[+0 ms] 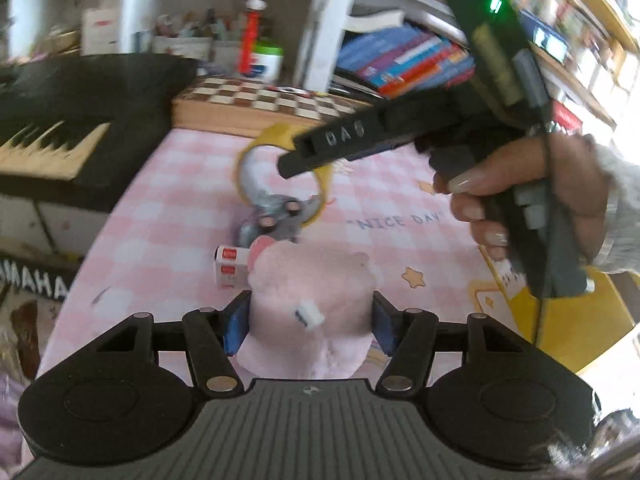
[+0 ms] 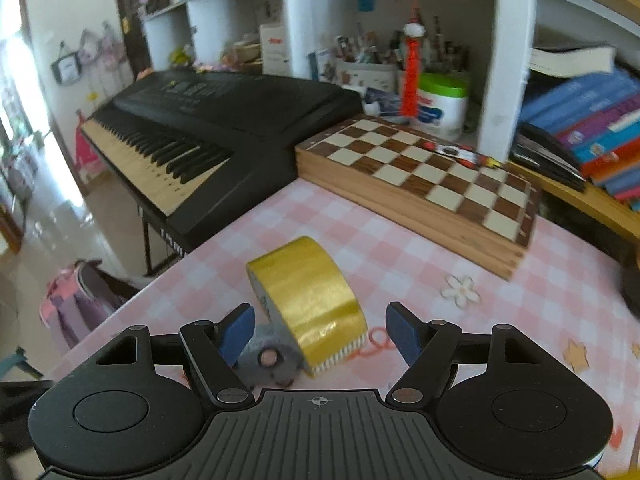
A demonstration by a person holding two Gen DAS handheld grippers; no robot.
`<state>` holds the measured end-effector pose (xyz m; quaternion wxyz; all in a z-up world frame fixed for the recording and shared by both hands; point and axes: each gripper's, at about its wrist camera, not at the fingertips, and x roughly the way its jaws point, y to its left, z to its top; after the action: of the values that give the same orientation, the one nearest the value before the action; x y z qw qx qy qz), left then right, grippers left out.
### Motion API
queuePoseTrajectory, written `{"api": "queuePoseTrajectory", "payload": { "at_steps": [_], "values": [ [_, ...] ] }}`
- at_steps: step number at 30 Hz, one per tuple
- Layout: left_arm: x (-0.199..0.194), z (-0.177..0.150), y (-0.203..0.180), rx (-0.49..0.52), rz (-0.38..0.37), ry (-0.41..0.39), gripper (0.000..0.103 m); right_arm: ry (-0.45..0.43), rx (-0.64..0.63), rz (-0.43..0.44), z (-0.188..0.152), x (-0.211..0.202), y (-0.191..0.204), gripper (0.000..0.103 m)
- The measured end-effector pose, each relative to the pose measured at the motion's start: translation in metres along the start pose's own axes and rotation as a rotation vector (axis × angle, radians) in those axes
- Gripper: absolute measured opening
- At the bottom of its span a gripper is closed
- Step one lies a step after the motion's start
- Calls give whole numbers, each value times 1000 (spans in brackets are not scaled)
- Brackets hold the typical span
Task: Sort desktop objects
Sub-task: 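Close the left tool on the plush's white tag while the right tool grasps the tape roll, then lift the pink plush and yellow tape roll off the table in both tools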
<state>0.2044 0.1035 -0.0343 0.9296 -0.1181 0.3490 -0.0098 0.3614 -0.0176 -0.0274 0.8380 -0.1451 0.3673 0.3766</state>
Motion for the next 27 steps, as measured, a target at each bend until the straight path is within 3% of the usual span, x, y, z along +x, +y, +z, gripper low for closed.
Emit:
{"api": "queuePoseTrajectory", "payload": {
  "at_steps": [4, 8, 9, 10, 12, 19, 27],
  "values": [
    [-14, -6, 10, -45, 39, -6, 58, 22, -143, 69, 6, 19, 5, 74],
    [-22, -9, 13, -59, 50, -9, 58, 42, -177, 106, 11, 27, 6, 73],
    [-24, -9, 13, -58, 49, -12, 58, 48, -167, 116, 12, 28, 5, 71],
    [-26, -9, 12, -58, 43, -16, 58, 53, -156, 122, 13, 29, 4, 60],
    [-31, -7, 10, -50, 23, -31, 58, 51, -146, 95, 15, 28, 3, 47],
    [-38, -7, -3, 34, -41, -54, 58, 59, -42, 54, 6, 7, -11, 45],
    [-49, -12, 2, 23, -67, -70, 58, 33, 66, -40, -10, -40, -18, 45]
  ]
}}
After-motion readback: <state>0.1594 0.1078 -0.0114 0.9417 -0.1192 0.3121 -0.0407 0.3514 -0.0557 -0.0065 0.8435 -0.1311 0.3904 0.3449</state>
